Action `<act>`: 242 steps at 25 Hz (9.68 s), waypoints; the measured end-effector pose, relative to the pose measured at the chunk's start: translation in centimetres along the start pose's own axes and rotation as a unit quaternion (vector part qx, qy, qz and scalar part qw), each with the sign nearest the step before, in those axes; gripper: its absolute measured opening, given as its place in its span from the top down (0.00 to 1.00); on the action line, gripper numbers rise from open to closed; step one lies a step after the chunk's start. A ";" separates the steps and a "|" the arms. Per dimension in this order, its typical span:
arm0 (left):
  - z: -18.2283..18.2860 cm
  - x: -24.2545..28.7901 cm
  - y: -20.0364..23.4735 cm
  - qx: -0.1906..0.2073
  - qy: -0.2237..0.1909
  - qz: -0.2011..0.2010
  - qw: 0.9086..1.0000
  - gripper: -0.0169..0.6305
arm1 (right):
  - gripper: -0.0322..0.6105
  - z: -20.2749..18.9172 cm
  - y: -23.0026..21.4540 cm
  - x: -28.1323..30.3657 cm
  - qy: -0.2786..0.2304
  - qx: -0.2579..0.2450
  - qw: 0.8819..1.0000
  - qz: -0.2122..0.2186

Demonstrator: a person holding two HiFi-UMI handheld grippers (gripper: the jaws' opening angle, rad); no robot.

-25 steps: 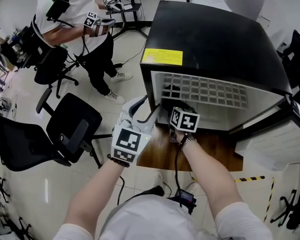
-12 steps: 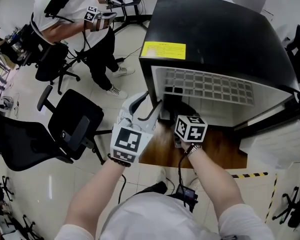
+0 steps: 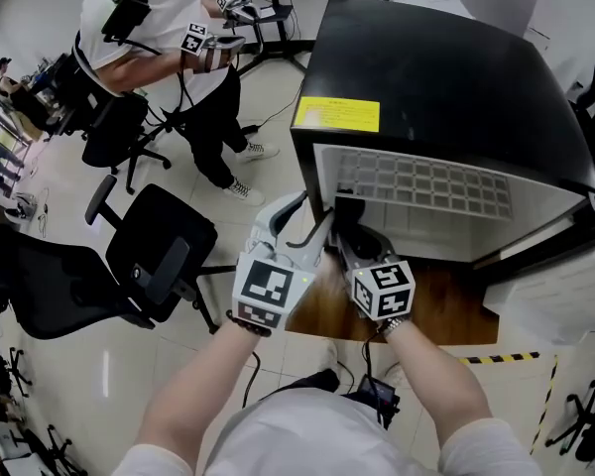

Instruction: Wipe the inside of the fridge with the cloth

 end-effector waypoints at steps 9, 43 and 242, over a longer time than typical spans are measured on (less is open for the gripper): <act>0.0 0.1 0.1 -0.001 -0.002 0.002 1.000 0.72 | 0.83 0.9 -2.0 2.9 -0.018 0.006 1.000 -0.005; 0.4 0.3 0.2 0.013 0.006 0.001 1.000 0.72 | 0.83 1.7 -8.2 10.6 0.001 -0.045 0.989 -0.140; -1.3 -2.4 -2.2 0.001 0.011 0.054 0.998 0.76 | 0.83 -5.0 -17.2 -13.2 0.100 -0.006 0.939 -0.328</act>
Point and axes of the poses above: the fingertips, and each gripper's own axes: x forward along the fingers, y to its left, z out of its top, the point moved 8 cm from there along -x, backward along the fingers, and after that the axes turned 6 degrees about -x, right-handed, at the moved point
